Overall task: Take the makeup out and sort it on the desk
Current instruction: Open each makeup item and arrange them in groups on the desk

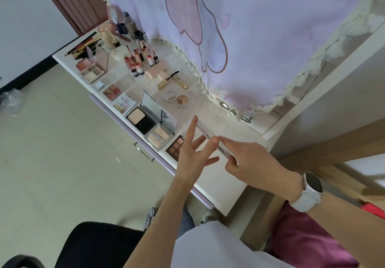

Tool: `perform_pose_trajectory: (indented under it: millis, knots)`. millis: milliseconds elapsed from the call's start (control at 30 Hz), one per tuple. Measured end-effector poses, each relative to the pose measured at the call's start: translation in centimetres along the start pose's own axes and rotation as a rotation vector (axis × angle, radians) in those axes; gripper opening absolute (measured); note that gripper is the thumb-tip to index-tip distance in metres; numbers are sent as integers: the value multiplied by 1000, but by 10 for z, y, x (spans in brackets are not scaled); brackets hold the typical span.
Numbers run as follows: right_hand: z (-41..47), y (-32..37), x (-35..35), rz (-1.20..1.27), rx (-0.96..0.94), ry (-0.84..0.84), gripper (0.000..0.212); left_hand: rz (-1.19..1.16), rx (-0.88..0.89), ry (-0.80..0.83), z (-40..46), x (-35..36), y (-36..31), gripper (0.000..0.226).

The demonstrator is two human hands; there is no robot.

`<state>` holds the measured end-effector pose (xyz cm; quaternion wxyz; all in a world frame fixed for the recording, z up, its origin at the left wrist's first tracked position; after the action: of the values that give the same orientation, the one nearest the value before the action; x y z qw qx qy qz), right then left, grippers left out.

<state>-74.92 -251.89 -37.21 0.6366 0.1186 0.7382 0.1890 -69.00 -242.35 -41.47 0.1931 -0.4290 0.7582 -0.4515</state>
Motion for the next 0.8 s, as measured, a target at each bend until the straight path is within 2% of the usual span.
perform_pose_trajectory:
  millis: [133, 333, 433, 633, 800]
  knots:
    - [3, -2, 1, -38, 29, 23, 53, -17, 25, -34, 2, 0, -3, 72]
    - [0, -11, 0, -62, 5, -8, 54, -94, -33, 34, 9, 6, 8, 86]
    - [-7, -18, 1, -35, -18, -13, 58, -110, -43, 26, 10, 12, 13, 83]
    - [-17, -34, 9, 13, -28, 106, 66, -150, -45, 20, 9, 25, 24, 75]
    - [-22, -43, 8, -80, -26, 83, 69, -151, -57, 36, 11, 35, 28, 76]
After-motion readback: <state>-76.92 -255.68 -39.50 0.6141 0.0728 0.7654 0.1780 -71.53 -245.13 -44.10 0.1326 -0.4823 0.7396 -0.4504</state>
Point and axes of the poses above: each hand's wrist, its own z-axis towards the middle knuckle, its own x-axis out of the palm, y = z × x, the point moved 7 cm from there along z, towards the middle knuckle, and after that the axes turned 12 degrees about -x, right-handed, at the moved point
